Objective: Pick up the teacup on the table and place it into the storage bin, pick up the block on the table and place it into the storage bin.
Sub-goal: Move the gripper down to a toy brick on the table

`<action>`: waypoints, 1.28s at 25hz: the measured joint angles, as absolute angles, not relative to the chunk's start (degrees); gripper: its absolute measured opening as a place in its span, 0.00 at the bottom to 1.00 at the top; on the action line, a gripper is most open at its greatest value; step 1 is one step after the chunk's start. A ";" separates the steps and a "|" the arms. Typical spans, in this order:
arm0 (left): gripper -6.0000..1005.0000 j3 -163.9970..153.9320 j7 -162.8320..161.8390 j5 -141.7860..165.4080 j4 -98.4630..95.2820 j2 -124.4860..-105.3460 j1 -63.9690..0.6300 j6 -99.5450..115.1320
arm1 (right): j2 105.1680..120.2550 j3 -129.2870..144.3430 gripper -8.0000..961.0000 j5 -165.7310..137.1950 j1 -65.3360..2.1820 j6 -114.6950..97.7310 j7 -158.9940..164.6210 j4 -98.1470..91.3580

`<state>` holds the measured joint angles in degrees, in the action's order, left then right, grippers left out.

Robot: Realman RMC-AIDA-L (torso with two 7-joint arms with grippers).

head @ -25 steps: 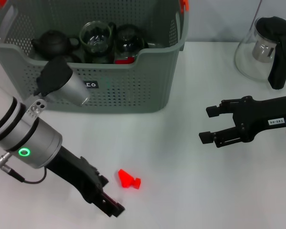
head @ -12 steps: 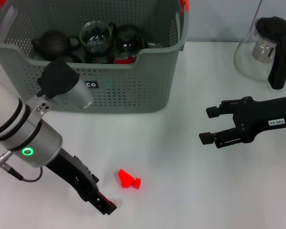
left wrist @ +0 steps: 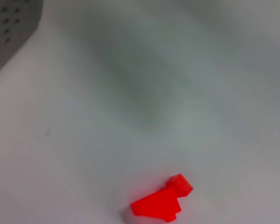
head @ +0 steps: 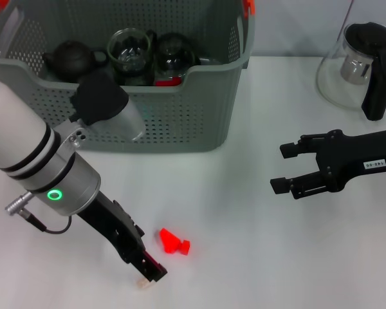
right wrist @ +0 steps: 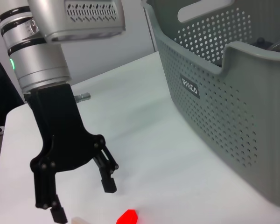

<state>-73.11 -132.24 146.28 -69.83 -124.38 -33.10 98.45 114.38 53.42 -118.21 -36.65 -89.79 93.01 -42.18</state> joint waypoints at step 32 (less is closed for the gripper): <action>0.85 -82.14 -131.78 147.00 -67.84 -124.54 -33.31 96.35 | 114.26 53.26 0.97 -117.93 -36.56 -89.29 92.72 -42.18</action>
<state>-82.14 -131.78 147.00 -67.84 -124.54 -33.31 96.35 114.26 53.26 -117.93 -36.56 -89.29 92.72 -42.18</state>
